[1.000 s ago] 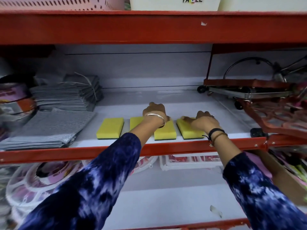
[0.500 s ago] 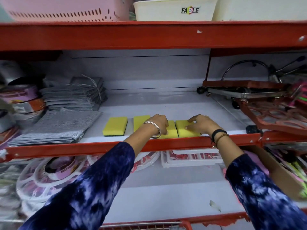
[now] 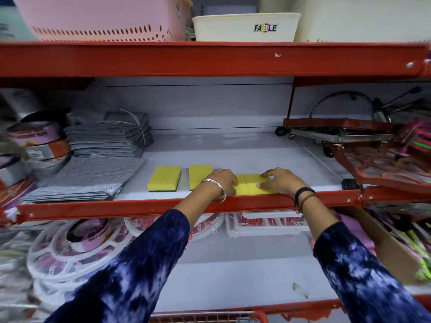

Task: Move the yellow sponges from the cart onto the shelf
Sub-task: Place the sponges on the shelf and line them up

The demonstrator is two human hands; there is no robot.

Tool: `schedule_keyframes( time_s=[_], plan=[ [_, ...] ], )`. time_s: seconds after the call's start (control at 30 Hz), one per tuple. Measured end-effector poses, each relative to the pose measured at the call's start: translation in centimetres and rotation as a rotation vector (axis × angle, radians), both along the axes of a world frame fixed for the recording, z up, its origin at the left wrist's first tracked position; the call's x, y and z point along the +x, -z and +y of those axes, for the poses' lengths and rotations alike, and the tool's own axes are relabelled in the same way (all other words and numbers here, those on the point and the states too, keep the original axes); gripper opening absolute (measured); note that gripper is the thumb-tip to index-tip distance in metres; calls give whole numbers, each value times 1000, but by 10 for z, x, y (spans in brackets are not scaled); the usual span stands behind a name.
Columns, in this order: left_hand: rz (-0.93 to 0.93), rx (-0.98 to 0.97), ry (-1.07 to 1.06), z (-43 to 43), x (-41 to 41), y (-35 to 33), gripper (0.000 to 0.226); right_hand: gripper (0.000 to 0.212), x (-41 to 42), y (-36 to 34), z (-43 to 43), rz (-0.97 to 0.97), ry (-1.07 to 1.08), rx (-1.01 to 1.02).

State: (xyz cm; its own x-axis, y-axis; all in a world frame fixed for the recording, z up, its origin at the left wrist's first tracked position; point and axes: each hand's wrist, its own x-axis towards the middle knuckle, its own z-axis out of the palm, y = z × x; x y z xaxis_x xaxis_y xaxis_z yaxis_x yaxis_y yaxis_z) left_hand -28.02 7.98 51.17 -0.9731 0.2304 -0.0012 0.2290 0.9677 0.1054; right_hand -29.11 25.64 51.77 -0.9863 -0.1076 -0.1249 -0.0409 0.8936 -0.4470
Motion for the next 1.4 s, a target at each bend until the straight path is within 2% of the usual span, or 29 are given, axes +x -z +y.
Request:
schedule_keyframes(
  time_s=[0.17, 0.27, 0.33, 0.43, 0.57, 0.7, 0.77, 0.93, 1.4],
  plan=[
    [-5, 107, -15, -6, 2, -2, 37, 57, -1, 4, -4, 36, 51, 35],
    [145, 220, -71, -32, 2, -13, 30, 57, 1, 2, -13, 215, 114, 81],
    [221, 233, -105, -60, 0, -24, 28, 55, 1, -2, -27, 338, 75, 86],
    [166, 150, -182, -107, -5, -34, 32, 52, -4, -7, -57, 407, -70, -13],
    [-22, 27, -298, -155, -14, -30, 43, 50, -14, -7, -103, 324, -293, 0],
    [-167, -103, -288, -171, -10, -24, 52, 50, -30, 5, -132, 200, -369, 127],
    [-174, -130, -271, -173, -9, -21, 53, 48, -35, 11, -139, 166, -390, 181],
    [-130, -48, -211, -173, 0, -14, 50, 45, -31, 18, -143, 181, -417, 239],
    [-61, 26, -84, -146, 24, -5, 47, 45, 3, 21, -126, 177, -352, 174]
  ],
)
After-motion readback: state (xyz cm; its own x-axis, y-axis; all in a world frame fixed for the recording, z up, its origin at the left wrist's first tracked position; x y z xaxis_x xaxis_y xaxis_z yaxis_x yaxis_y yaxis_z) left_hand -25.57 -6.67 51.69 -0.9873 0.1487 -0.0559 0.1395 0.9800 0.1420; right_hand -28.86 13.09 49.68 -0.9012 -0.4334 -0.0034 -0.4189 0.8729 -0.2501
